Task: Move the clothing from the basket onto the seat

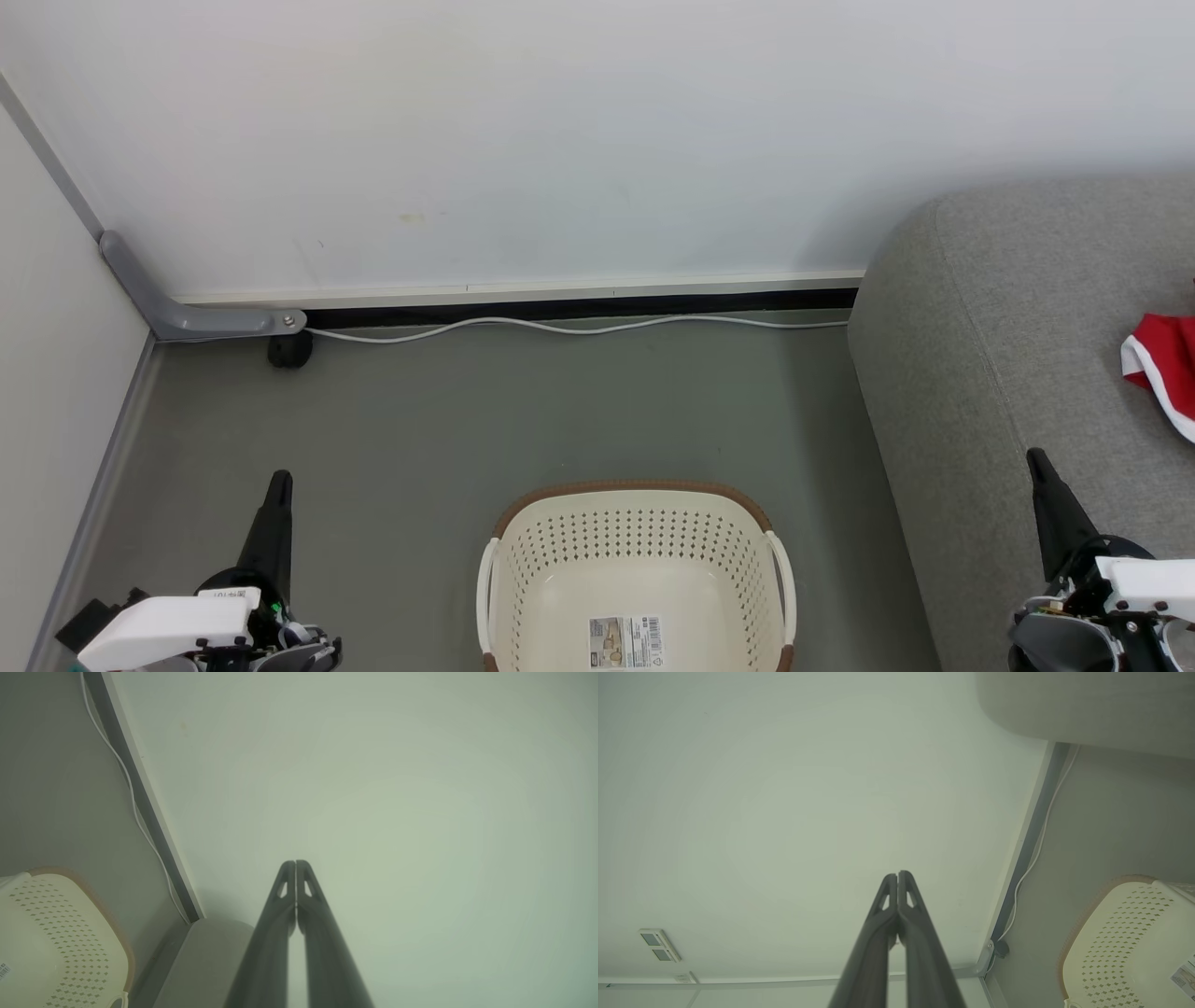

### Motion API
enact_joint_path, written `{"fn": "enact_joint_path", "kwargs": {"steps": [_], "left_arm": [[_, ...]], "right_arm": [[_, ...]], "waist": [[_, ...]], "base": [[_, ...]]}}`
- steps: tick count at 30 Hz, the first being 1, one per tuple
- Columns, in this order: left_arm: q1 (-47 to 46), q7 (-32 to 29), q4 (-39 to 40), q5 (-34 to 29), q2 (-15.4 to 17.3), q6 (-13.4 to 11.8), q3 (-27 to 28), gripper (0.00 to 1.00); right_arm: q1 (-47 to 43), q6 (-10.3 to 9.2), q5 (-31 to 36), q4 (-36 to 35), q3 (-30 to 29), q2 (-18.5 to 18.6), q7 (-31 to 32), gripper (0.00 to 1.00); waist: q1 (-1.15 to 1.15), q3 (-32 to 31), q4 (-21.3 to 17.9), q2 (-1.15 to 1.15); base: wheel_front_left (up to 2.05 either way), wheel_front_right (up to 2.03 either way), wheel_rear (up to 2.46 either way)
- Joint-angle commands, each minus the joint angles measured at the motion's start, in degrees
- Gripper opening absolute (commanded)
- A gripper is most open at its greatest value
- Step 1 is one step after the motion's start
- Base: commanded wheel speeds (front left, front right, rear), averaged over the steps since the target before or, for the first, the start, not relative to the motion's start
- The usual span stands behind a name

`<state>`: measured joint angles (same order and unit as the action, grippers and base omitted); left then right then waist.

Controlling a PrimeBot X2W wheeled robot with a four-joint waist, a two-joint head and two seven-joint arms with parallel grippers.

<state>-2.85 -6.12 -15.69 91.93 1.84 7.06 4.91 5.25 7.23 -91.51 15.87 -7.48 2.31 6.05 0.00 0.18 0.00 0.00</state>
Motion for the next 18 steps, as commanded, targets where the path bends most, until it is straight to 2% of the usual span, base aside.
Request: {"fn": "enact_joint_path", "kwargs": {"steps": [1, 18], "left_arm": [[-3.34, -0.36, 1.64, 0.24, 1.04, 0.43, 1.61, 0.0], [-3.34, -0.36, 1.64, 0.24, 1.04, 0.43, 1.61, 0.0]], "right_arm": [[0.94, 0.25, -0.65, -1.85, 0.95, 0.56, 0.44, 0.0], [0.93, 0.25, -0.66, -1.85, 0.96, 0.56, 0.44, 0.0]], "waist": [[0.0, 0.0, 0.0, 0.0], [0.0, 0.0, 0.0, 0.0]], "base": [[0.0, 0.0, 0.0], [0.0, 0.0, 0.0]]}}
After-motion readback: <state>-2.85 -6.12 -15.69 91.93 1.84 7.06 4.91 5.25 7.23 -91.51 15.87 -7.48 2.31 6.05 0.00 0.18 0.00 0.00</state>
